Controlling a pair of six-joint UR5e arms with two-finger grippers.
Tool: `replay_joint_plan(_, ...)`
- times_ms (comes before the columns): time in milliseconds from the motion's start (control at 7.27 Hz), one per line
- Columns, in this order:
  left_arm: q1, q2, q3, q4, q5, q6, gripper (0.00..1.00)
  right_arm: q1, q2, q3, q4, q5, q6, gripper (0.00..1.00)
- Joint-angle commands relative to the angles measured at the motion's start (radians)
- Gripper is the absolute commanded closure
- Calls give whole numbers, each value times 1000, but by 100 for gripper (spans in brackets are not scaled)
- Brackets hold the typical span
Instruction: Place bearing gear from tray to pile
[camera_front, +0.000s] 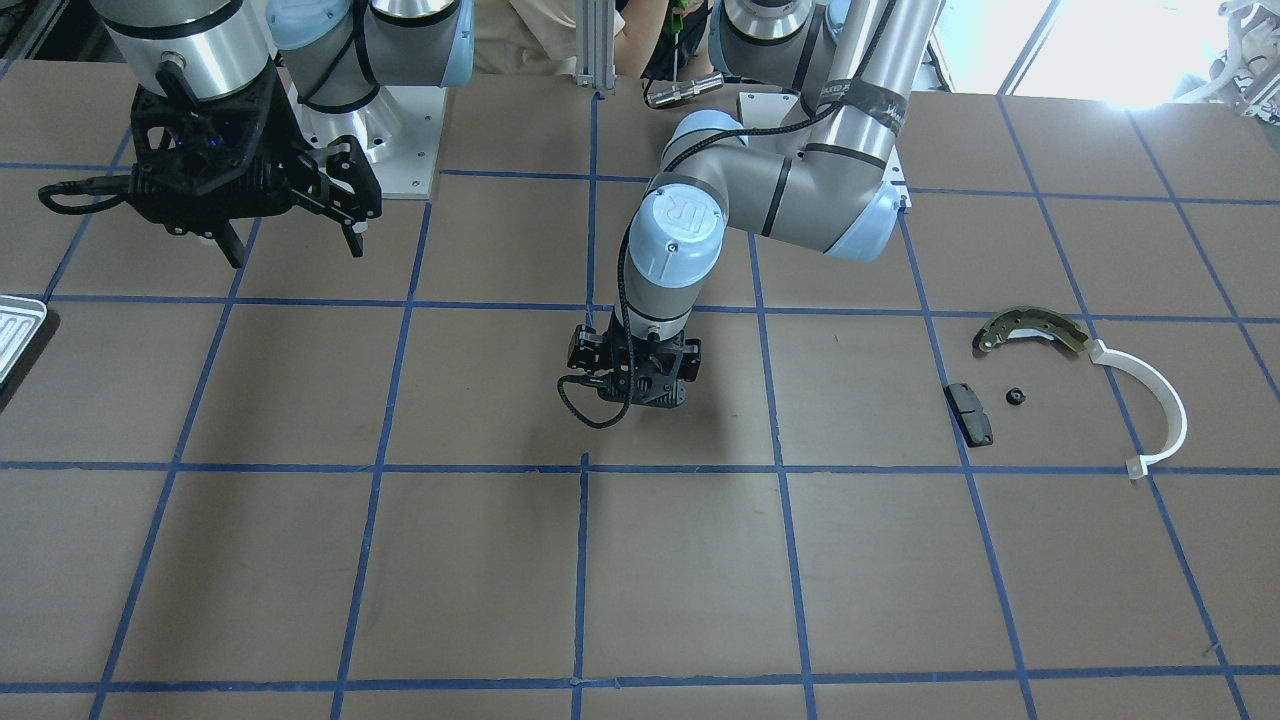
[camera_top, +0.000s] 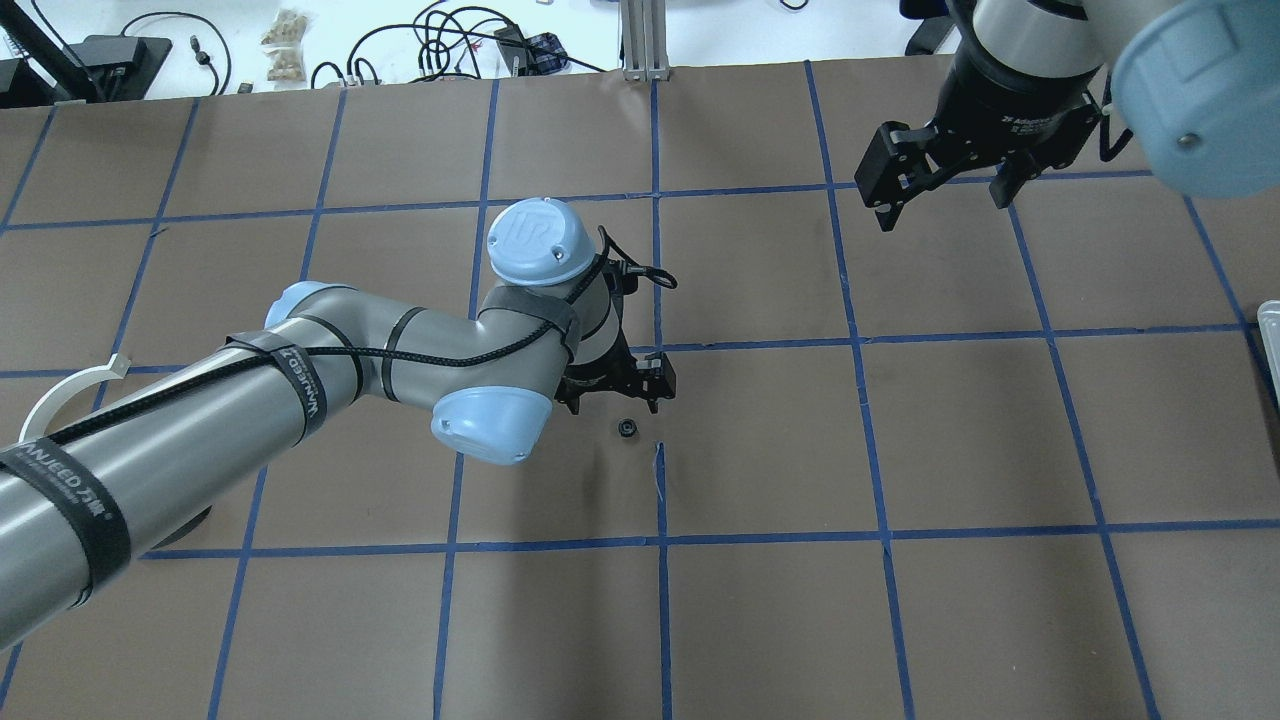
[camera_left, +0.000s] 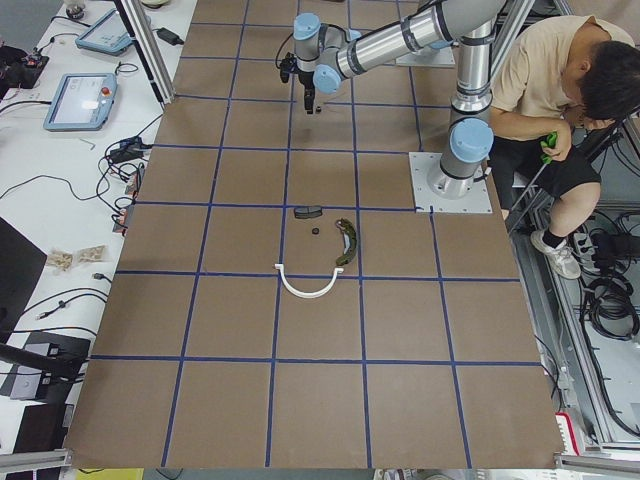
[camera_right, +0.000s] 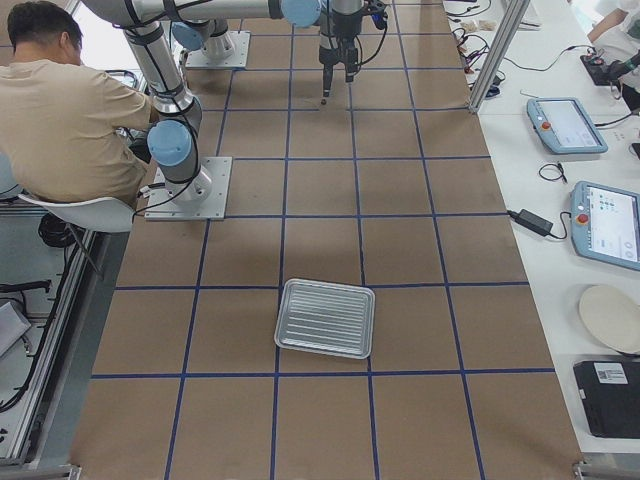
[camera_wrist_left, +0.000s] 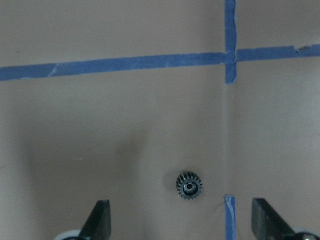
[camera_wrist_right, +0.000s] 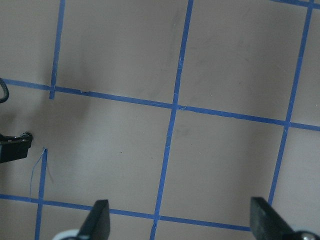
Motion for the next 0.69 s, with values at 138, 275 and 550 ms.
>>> replay_joint_plan(138, -7, -52, -1, 42, 7, 16, 43, -1, 0, 11, -4, 0, 1, 0)
replay_joint_plan(275, -7, -56, 1, 46, 9, 15, 76, -7, -2, 20, -5, 2, 1, 0)
replay_joint_plan(550, -7, -56, -1, 47, 4, 4, 100, -2, -11, 21, -1, 2, 77, 0)
